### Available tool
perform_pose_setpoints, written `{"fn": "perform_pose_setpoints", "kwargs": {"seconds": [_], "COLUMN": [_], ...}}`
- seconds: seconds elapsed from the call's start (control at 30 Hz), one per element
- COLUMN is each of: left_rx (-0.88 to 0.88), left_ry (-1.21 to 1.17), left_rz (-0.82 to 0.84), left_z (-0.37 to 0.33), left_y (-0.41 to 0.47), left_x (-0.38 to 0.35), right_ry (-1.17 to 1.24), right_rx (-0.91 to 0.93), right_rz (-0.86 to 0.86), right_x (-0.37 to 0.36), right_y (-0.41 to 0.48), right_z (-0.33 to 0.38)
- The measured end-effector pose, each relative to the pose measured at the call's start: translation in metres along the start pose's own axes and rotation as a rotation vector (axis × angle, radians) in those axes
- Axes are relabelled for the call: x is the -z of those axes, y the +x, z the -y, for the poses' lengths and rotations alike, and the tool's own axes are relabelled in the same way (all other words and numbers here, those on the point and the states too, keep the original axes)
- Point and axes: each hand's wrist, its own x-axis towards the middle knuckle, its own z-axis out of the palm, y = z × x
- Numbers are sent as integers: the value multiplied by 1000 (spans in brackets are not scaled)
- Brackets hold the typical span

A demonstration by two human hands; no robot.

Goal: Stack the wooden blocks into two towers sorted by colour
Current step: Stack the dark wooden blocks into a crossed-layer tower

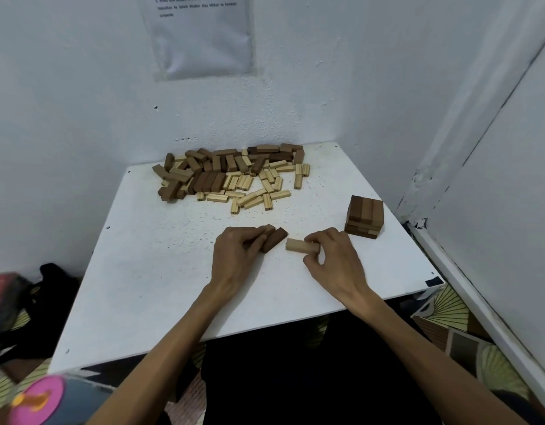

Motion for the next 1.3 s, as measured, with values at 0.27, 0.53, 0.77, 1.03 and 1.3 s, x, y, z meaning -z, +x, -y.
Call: {"fn": "perform_pose_setpoints", "kwargs": {"seconds": [0.27, 0.53, 0.77, 1.03, 1.3], "left_rx": [-10, -88, -171, -84, -83], "left_ry": [106, 156, 190, 396, 292], "left_rz": [98, 224, 457, 563, 606], "left_z": [1, -1, 2, -1, -11], "left_y": [-5, -3, 19, 26, 33], "left_x": [-1, 1, 13, 21, 22], "right_ry": [57, 113, 33, -4, 9], "right_rx": [139, 152, 139, 175, 160], "right_rz": [84, 207, 483, 645, 703], "right_x": [-2, 6, 20, 25, 26], "right_y": [9, 18, 36, 59, 67], "right_z": [-1, -2, -3, 4, 6]}}
